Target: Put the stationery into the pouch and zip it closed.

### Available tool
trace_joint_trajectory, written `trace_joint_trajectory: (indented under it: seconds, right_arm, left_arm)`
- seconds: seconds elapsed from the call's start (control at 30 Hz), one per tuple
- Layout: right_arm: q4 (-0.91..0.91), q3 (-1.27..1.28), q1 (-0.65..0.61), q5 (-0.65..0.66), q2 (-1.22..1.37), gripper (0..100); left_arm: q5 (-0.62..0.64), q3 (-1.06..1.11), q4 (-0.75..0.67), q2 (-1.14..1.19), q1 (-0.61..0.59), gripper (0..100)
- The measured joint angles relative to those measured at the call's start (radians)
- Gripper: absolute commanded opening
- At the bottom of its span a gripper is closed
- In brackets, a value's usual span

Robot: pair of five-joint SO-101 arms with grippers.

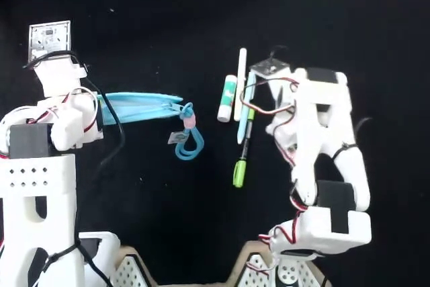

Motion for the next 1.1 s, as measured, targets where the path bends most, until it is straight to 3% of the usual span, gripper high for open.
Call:
trace_joint_trajectory:
  seconds: [0.2, 0.5, 0.87, 0.93, 1.0, 1.1]
  right_arm:
    - [0.005, -0.041, -0.046, 0.087, 0.035, 19.4]
    - [0.005, -0.23, 0.034, 0.12, 0.278, 19.3]
    - [0.005, -0.242, 0.037, 0.16, 0.393, 19.1]
    - [0.005, -0.253, 0.037, 0.161, 0.408, 14.8]
    - [0.005, -0.264, 0.038, 0.163, 0.416, 0.7]
    - [0.003, -0.273, 0.048, 0.163, 0.419, 0.6]
  left_arm:
    - [0.0, 0.0, 0.0, 0.0, 0.0, 3]
    - [0.0, 0.0, 0.0, 0.0, 0.002, 3]
    - [0.0, 0.0, 0.0, 0.0, 0.002, 3]
    - [0.0, 0.0, 0.0, 0.0, 0.002, 3]
    - [0.0, 0.0, 0.0, 0.0, 0.002, 3]
    - [0.0, 0.0, 0.0, 0.0, 0.002, 3]
